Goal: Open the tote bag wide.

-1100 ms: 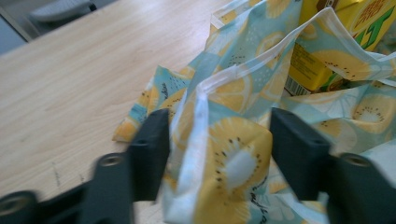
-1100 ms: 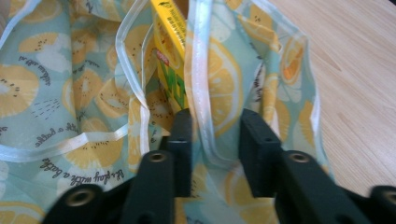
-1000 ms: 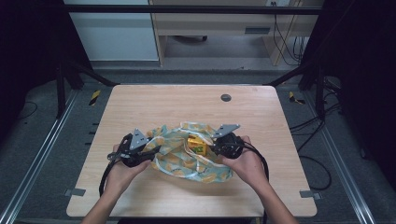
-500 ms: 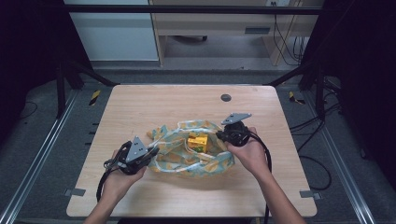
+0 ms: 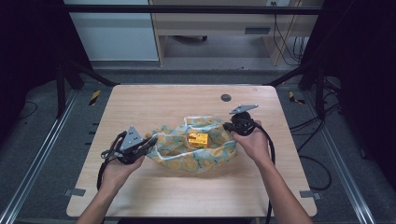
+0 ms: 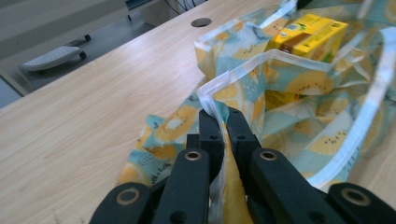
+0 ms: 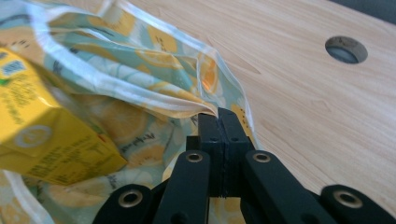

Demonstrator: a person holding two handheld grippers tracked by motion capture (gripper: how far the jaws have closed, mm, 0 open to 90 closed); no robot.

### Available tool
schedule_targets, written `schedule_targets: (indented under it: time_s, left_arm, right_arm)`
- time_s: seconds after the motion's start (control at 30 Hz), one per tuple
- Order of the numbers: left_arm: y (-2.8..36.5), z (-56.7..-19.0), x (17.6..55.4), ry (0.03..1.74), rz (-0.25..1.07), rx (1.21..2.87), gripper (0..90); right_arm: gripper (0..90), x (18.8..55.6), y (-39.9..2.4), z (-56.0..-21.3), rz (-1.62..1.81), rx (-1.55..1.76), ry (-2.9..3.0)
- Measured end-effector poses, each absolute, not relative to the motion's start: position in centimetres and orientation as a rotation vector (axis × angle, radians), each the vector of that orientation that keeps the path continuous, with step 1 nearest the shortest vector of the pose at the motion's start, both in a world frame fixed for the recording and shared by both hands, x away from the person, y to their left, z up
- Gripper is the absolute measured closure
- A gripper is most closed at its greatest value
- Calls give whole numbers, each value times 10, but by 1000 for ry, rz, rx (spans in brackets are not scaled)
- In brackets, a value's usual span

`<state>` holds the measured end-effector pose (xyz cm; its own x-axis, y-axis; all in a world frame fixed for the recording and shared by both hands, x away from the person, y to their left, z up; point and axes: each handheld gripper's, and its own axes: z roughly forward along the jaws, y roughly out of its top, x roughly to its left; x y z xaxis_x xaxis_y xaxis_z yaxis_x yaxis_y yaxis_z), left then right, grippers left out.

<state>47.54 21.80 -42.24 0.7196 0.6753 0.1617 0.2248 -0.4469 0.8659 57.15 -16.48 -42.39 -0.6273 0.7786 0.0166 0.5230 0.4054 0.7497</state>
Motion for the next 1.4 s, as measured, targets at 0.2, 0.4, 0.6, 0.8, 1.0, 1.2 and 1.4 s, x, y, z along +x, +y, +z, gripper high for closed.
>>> schedule_targets:
  time_s: [0.2, 0.4, 0.6, 0.8, 1.0, 1.2, 1.4]
  left_arm:
    - [209, -439, 465, 622, 626, 2094, 878]
    - [207, -452, 463, 630, 610, 2131, 878]
    - [207, -457, 462, 631, 597, 2144, 876]
    - [207, -465, 459, 641, 580, 2153, 872]
    - [208, -469, 457, 646, 572, 2159, 876]
    - [207, -475, 456, 651, 554, 2172, 877]
    - [205, -478, 455, 661, 536, 2191, 878]
  right_arm:
    - [900, 578, -165, -437, 1051, 1156, 2350]
    - [900, 581, -163, -444, 1032, 1169, 2370]
    - [900, 581, -166, -448, 1031, 1178, 2374]
    - [900, 577, -171, -455, 1036, 1194, 2376]
    - [900, 575, -174, -461, 1041, 1195, 2379]
    - [900, 572, -174, -467, 1041, 1195, 2379]
    - [900, 571, -174, -471, 1040, 1186, 2379]
